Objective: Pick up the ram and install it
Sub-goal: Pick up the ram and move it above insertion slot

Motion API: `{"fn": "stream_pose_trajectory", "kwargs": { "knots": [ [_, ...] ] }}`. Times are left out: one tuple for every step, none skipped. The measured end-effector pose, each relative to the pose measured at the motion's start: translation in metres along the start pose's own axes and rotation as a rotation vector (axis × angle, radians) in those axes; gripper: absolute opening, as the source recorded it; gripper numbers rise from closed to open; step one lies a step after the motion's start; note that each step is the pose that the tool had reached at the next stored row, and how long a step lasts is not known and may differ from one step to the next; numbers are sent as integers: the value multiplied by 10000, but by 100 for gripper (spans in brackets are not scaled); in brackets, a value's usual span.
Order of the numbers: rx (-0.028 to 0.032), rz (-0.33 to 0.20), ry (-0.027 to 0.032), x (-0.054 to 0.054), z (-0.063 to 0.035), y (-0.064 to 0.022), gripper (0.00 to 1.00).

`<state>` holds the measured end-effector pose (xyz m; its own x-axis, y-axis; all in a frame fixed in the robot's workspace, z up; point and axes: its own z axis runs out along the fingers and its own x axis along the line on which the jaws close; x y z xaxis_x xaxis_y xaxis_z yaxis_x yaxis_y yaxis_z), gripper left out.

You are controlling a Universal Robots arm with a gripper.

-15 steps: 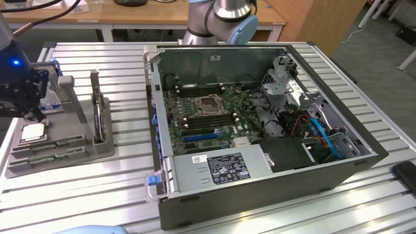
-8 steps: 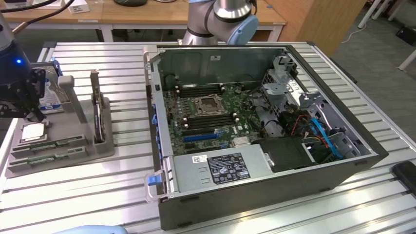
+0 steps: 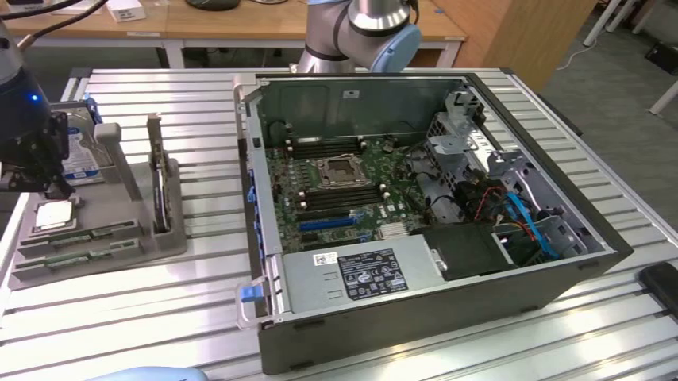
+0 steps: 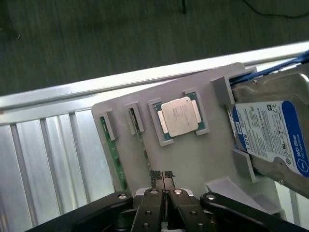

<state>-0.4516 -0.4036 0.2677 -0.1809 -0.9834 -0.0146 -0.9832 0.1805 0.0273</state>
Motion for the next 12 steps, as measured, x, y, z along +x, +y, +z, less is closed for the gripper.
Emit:
{"fn": "stream_pose_trajectory", "kwargs": {
  "knots": [
    [-3, -179, 5, 0, 1, 0, 10],
    [-6, -359, 10, 0, 3, 0, 10],
    [-8, -540, 15, 0, 4, 0, 10],
    [-11, -719, 20, 0, 5, 0, 10],
    [-14, -914, 26, 0, 6, 0, 10],
    [-16, -1094, 30, 0, 7, 0, 10],
    [-18, -1274, 35, 0, 8, 0, 10],
    [-21, -1455, 40, 0, 8, 0, 10],
    [-24, -1634, 45, 0, 9, 0, 10],
    [-27, -1814, 50, 0, 10, 0, 10],
    [-30, -2004, 55, 0, 11, 0, 10],
    [-33, -2184, 60, 0, 11, 0, 10]
  ]
}}
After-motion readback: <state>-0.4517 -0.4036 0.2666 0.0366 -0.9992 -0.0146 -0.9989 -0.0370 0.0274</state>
